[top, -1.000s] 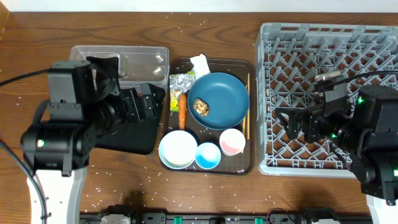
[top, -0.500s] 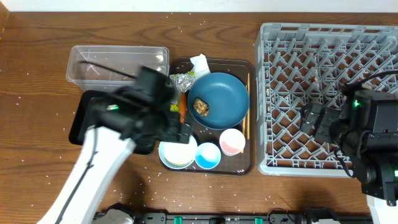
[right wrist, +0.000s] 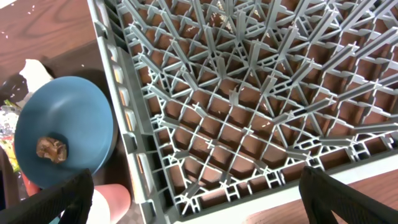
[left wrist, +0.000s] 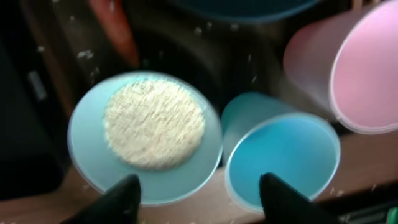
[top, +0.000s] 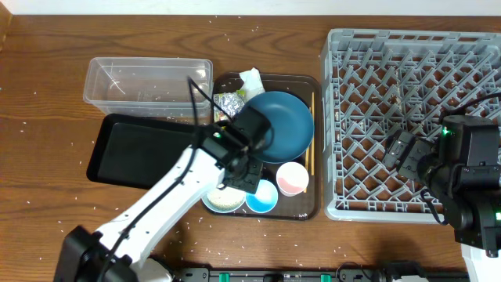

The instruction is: Sort waste into correct bins and load items into the dishwasher rack

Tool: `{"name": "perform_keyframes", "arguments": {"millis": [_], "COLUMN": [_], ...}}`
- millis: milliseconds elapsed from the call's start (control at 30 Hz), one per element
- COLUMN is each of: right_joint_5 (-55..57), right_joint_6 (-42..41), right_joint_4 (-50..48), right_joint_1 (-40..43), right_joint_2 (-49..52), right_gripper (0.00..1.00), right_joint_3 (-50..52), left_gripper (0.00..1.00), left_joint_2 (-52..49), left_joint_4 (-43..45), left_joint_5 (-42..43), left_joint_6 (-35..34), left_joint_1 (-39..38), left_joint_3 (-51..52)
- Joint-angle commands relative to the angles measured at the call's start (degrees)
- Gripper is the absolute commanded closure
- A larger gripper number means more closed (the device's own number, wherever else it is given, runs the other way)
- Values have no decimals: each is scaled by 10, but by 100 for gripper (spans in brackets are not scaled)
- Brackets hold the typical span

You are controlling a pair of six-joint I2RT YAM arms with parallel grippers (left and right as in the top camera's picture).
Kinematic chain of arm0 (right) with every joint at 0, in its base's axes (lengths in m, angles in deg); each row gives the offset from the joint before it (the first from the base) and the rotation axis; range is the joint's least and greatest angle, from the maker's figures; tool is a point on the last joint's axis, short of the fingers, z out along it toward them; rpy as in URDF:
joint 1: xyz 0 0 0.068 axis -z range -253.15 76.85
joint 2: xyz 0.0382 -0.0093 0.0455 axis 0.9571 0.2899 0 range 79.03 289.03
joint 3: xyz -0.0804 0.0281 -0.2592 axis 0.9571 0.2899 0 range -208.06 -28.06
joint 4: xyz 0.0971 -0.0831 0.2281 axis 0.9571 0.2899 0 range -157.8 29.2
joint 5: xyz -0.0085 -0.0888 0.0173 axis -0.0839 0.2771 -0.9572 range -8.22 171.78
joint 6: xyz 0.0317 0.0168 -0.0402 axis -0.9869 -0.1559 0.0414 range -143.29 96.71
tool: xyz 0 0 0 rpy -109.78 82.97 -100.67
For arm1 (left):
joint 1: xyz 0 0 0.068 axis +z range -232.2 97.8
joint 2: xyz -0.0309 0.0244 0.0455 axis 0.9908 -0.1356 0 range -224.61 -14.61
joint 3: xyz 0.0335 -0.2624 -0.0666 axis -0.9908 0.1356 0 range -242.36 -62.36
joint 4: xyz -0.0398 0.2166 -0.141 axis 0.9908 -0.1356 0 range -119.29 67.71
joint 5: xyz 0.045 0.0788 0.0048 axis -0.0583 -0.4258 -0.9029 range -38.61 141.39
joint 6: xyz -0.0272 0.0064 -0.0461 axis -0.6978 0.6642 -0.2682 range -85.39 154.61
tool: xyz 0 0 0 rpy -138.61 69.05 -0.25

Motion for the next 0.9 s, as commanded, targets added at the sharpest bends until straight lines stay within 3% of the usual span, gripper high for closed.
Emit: {"name": "perform_keyframes", "arguments": {"millis": [0,233,333,467,533,567,867], "right_joint_5": [12,12,12,12,12,12,12], "right_joint_6": [-10,-10,-10,-10,-10,-10,-10], "right_joint_4": [3,10,12,16,16,15,18], "right_joint_1": [0,0,0,0,0,0,0], "right_joint_2": [1,1,1,1,1,1,1], "right_gripper": [1,1,1,1,1,1,1], "right_joint_3": [-11,-11,-11,-11,-11,-11,-11], "left_gripper": [48,57,72,78,92,94,94], "left_joint_2": [-27,-74,-88,-101,-104,-105,-74], "left_joint_4": [15,29,33,46,54,54,7], "left_joint_5": [-5,-5,-6,-8,-8,-7,-7], "left_joint_6": [-2,-2,-4,-4,-4,-4,-4], "left_joint_1": [-22,-30,-30,-30,-30,-30,-29], "left_joint_3": [11,18,19,26,36,38,12]}}
